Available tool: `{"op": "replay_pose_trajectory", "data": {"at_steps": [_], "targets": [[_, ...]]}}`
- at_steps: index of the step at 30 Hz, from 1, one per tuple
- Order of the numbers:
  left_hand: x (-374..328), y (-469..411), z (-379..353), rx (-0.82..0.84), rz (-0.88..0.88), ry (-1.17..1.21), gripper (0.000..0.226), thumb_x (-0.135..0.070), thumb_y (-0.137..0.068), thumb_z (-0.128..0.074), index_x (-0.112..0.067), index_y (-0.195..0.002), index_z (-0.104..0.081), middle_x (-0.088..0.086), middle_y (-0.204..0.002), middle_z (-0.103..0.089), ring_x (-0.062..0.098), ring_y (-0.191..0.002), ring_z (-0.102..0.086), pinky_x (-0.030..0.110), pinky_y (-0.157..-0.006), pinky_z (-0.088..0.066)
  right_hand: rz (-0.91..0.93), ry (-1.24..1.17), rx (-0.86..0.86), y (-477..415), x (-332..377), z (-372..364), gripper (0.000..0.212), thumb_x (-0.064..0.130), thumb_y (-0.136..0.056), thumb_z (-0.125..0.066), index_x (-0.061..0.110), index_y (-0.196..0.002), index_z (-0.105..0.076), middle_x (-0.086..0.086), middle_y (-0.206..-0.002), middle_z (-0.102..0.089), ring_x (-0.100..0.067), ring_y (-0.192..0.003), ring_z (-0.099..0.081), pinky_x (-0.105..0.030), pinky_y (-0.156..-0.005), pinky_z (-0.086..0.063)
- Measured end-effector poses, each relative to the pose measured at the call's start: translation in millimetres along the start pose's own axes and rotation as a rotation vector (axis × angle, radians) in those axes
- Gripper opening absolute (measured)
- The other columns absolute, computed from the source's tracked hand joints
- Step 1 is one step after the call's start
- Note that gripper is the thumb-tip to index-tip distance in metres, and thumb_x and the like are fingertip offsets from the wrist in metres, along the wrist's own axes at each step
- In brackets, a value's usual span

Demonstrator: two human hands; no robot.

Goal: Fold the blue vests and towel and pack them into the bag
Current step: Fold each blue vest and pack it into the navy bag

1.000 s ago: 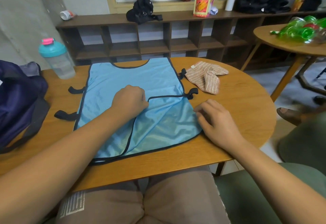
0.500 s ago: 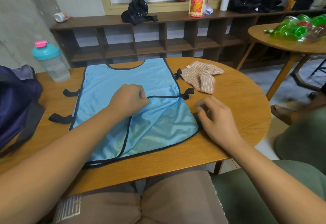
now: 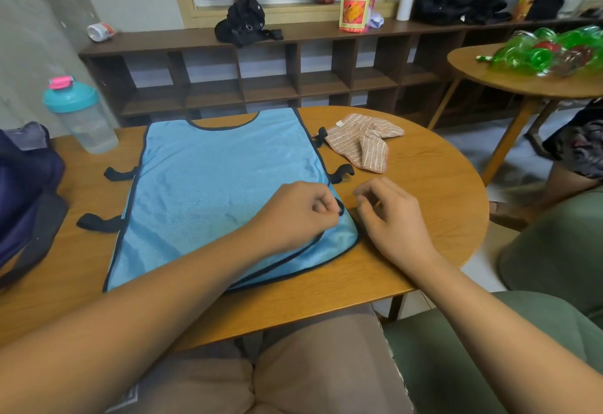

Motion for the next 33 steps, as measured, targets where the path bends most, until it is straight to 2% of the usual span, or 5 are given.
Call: {"op": "replay_pose_trajectory", "data": {"at_steps": [10,15,20,25,33], "targets": [[6.3,11.5,-32.7,0.107,-0.156,-0.109,0.007,-0.029,-0.094,-0.076,-0.030,-0.100,-0.080,-0.015,-0.087,-0.071,-0.005,-0.080,-0.063,0.011,-0.068,-0.044,-0.031,-0.052,0.122,-1.8,3.6,-5.8,0.013,0.043,-0.098,-0.071,0.031,-0.103,-0.069,0.014,-0.081,-0.066,-0.005,-0.085,-0.060,-0.039,-0.084,-0.048],[9.1,23.8,-22.7,0.182,-0.214,-0.093,0.019,-0.041,-0.098,-0.072,-0.039,-0.117,-0.078,-0.022,-0.101,-0.072,0.003,-0.094,-0.067,0.019,-0.080,-0.053,-0.058,0.022,0.179,-0.8,-0.7,-13.0,0.027,0.027,-0.089,-0.081,0.031,-0.111,-0.066,0.016,-0.083,-0.066,-0.005,-0.088,-0.061,-0.045,-0.091,-0.047],[30.2,41.8,18.2,0.128,-0.224,-0.150,0.016,-0.035,-0.097,-0.076,-0.037,-0.113,-0.076,-0.020,-0.107,-0.070,0.006,-0.099,-0.068,0.028,-0.088,-0.055,-0.014,0.086,0.146,0.3,2.0,-8.4,0.027,0.024,-0.093,-0.078,0.027,-0.117,-0.067,0.013,-0.105,-0.057,-0.008,-0.098,-0.058,-0.042,-0.092,-0.045],[70.3,63.1,63.1,0.062,-0.212,-0.337,0.029,-0.052,-0.100,-0.066,-0.044,-0.128,-0.065,-0.025,-0.127,-0.056,0.000,-0.124,-0.056,0.028,-0.105,-0.047,0.207,0.094,0.218,2.5,35.5,-14.1,0.018,0.027,-0.106,-0.062,0.025,-0.123,-0.066,0.011,-0.121,-0.058,-0.014,-0.116,-0.056,-0.043,-0.094,-0.045],[154.7,75.8,106.1,-0.024,0.027,-0.667,0.081,-0.087,-0.095,-0.018,-0.046,-0.164,-0.024,-0.023,-0.173,-0.012,0.003,-0.161,-0.004,0.044,-0.130,-0.018,0.165,0.184,0.639,-20.3,48.6,-74.4,0.065,0.065,-0.108,-0.036,0.036,-0.166,-0.029,0.011,-0.175,-0.019,-0.011,-0.160,-0.016,-0.036,-0.130,-0.018]]}}
Point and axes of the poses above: each hand's wrist, its own y-axis away from the middle knuckle, its own z-axis out of the back of the hand, x = y × z, the point moved 6 cm from there along -y, towards the middle knuckle
